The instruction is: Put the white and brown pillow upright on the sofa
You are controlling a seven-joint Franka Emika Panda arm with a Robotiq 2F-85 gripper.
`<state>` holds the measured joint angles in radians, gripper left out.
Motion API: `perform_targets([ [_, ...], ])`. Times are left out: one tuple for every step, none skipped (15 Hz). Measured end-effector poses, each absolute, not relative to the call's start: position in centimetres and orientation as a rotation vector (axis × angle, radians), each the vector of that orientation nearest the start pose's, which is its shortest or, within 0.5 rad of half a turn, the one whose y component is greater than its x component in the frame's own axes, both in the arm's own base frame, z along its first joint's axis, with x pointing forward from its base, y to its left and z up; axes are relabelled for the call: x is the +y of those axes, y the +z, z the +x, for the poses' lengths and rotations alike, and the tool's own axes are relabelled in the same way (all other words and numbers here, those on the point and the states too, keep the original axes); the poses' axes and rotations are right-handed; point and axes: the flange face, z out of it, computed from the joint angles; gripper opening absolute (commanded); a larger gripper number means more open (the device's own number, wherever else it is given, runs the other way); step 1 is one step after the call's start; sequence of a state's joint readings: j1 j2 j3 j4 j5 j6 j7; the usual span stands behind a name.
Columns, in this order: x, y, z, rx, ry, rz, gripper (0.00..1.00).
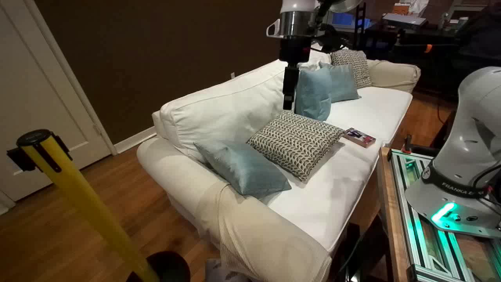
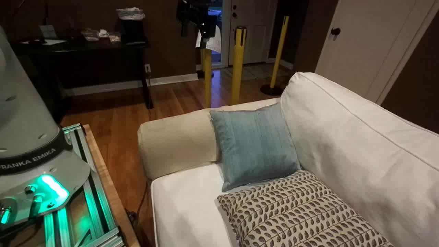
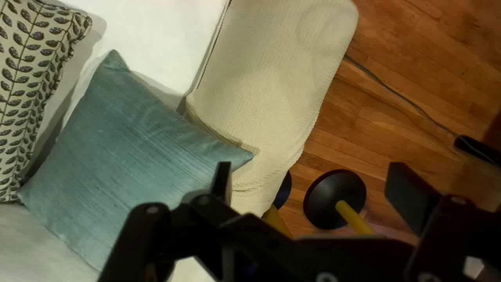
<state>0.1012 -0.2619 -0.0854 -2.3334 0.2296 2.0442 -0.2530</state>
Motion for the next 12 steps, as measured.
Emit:
perform_targets([
  [1.88, 43.94, 45.99, -0.239, 0.004, -2.905, 1.0],
  [1.88, 43.94, 45.99, -0.239, 0.004, -2.905, 1.0],
  [1.88, 43.94, 45.99, -0.239, 0.004, -2.905, 1.0],
  [1.88, 43.94, 45.99, -0.239, 0.004, -2.905, 1.0],
  [1.88, 43.94, 45.99, -0.239, 0.004, -2.905, 1.0],
  [1.88, 43.94, 45.99, -0.239, 0.004, -2.905, 1.0],
  [1.88, 43.94, 45.99, -0.239, 0.004, -2.905, 1.0],
  [1.88, 43.94, 45.99, -0.239, 0.004, -2.905, 1.0],
  [1.88, 43.94, 45.99, -0.239, 0.004, -2.905, 1.0],
  [1.88, 43.94, 45.99, -0.238, 0.004, -2.906, 1.0],
  [1.83, 43.91, 46.08, -0.221, 0.001, -2.909, 1.0],
  [1.72, 43.75, 46.38, -0.178, -0.013, -2.917, 1.0],
])
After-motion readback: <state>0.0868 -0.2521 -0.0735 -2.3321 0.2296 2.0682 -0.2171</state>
